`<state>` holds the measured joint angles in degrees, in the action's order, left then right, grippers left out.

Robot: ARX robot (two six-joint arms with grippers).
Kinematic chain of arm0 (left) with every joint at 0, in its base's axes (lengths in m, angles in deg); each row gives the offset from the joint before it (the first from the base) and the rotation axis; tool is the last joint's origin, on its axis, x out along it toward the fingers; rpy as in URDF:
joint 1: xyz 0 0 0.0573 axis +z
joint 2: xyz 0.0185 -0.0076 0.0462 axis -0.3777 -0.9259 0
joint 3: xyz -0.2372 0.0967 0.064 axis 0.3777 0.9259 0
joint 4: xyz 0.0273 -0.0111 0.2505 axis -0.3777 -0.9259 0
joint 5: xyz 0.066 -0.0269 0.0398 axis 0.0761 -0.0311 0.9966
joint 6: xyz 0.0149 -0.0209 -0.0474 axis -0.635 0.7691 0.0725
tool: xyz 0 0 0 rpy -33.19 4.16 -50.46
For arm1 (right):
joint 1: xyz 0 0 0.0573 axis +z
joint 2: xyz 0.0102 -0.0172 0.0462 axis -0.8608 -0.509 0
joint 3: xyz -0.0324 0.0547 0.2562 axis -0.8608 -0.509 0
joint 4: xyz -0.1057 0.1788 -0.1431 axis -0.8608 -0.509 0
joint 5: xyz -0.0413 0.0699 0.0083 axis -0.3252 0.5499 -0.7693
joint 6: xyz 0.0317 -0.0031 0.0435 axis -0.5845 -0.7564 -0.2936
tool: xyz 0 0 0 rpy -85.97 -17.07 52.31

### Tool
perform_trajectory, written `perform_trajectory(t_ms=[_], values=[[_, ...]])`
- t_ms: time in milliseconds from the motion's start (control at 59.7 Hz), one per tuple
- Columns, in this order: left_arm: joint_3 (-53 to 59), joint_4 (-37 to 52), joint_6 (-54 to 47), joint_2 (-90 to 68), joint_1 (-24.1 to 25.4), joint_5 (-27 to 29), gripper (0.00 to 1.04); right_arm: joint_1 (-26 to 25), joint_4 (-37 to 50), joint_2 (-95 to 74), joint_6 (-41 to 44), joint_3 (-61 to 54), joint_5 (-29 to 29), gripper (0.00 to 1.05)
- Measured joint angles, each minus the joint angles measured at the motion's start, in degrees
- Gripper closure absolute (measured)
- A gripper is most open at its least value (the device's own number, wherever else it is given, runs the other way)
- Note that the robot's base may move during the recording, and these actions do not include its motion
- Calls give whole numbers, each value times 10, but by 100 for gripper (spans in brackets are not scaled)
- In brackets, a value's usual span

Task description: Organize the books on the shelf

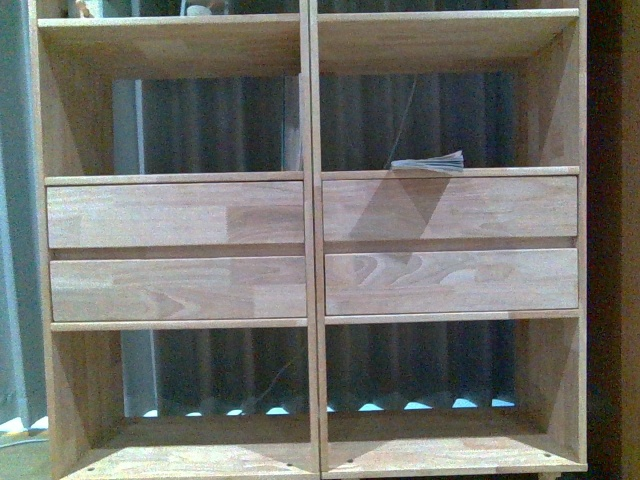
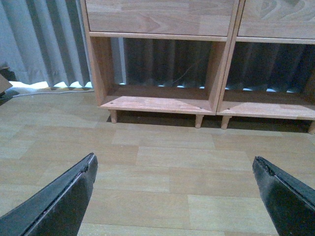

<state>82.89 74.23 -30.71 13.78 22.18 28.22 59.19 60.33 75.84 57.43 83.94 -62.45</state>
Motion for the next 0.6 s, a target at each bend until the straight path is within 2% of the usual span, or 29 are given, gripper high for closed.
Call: perform_trajectory(t_ms=[603], values=[[0,0,0,0,0,0,7,0,0,0,0,0,0,7]])
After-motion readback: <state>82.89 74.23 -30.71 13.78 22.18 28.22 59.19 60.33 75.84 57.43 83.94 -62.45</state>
